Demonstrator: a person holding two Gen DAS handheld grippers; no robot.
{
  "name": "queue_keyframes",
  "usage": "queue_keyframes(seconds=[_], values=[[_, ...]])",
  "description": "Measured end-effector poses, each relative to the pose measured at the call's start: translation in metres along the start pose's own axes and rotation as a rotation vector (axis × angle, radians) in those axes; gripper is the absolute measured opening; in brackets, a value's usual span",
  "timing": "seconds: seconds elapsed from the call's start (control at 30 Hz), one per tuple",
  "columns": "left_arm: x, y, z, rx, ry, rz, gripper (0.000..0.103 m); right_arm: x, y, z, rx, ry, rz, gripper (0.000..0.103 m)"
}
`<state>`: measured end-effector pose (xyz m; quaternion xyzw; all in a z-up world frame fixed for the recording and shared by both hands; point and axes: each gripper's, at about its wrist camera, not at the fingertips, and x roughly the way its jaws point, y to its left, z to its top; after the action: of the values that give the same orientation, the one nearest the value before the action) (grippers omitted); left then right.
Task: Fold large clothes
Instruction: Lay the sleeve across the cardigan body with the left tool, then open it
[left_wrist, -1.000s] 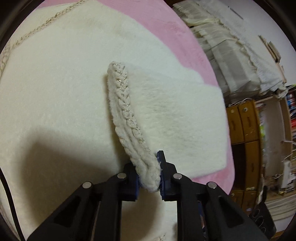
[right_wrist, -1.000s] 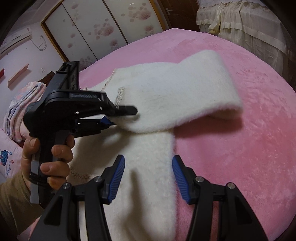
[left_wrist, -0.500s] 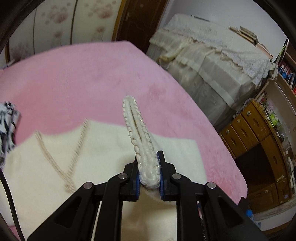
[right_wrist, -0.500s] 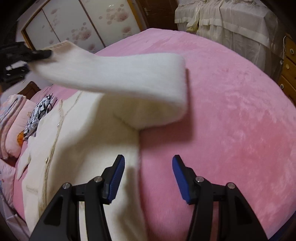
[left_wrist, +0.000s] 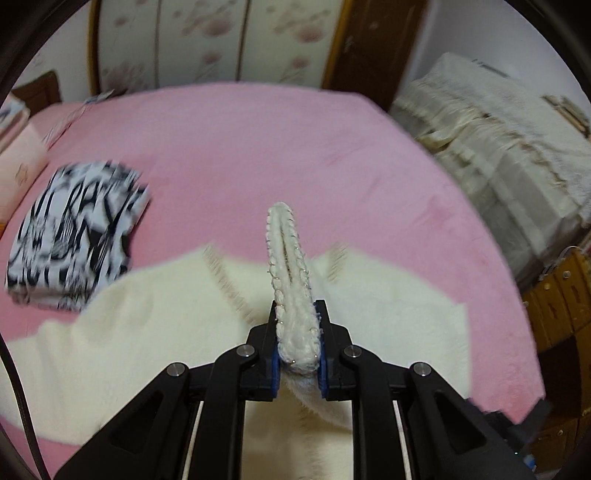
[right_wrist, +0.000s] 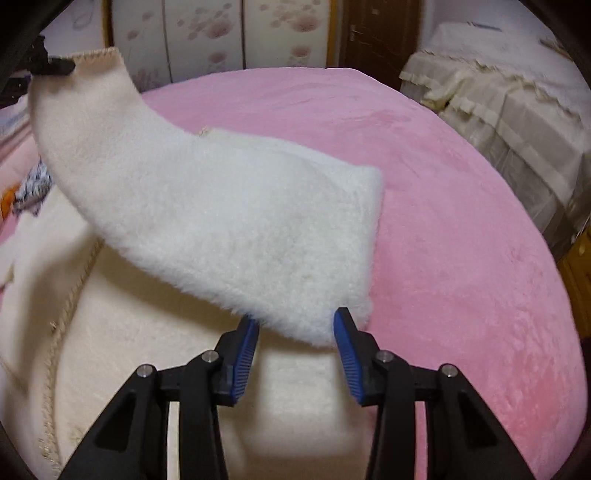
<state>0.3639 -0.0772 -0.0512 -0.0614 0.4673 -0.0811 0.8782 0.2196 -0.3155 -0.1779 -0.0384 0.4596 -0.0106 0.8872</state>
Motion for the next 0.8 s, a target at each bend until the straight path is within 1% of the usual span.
queue_keyframes(seconds=[0.1, 0.23, 0.3, 0.33, 0.37, 0.4, 0.43, 0.5, 0.53, 0.6, 0.7, 0.8], values=[[0.042, 0.038, -0.039, -0.063, 0.096, 0.026, 0.013, 0.0, 0.004, -0.003, -0.027, 0.016, 0.001, 0.043], [0.082, 0.058, -0.078, -0.102, 0.184, 0.051, 0.014, 0.0, -0.006, -0.003, -0.026, 0.046, 0.028, 0.043], [0.093, 0.065, -0.09, -0.123, 0.22, 0.033, 0.019, -0.002, -0.011, -0.004, -0.01, 0.064, 0.054, 0.043], [0.092, 0.065, -0.092, -0.129, 0.222, 0.026, 0.026, -0.004, -0.01, -0.007, -0.002, 0.071, 0.068, 0.043], [0.091, 0.066, -0.094, -0.14, 0.222, -0.005, 0.029, -0.007, -0.012, -0.008, 0.008, 0.076, 0.09, 0.043], [0.089, 0.067, -0.094, -0.149, 0.228, -0.039, 0.037, -0.013, -0.013, -0.01, 0.017, 0.078, 0.112, 0.043], [0.088, 0.069, -0.094, -0.155, 0.232, -0.061, 0.049, -0.018, -0.01, -0.012, 0.023, 0.077, 0.125, 0.043], [0.084, 0.074, -0.09, -0.172, 0.237, -0.105, 0.068, -0.028, -0.016, -0.009, 0.031, 0.069, 0.152, 0.044], [0.084, 0.077, -0.089, -0.175, 0.233, -0.112, 0.071, -0.033, -0.02, -0.006, 0.04, 0.062, 0.164, 0.046], [0.084, 0.082, -0.082, -0.184, 0.223, -0.122, 0.071, -0.04, -0.029, 0.003, 0.074, 0.048, 0.189, 0.057], [0.093, 0.088, -0.075, -0.194, 0.23, -0.124, 0.071, -0.036, -0.043, 0.022, 0.13, 0.042, 0.207, 0.059], [0.1, 0.081, -0.068, -0.169, 0.24, -0.126, 0.071, -0.019, -0.057, 0.045, 0.184, 0.048, 0.199, 0.059]])
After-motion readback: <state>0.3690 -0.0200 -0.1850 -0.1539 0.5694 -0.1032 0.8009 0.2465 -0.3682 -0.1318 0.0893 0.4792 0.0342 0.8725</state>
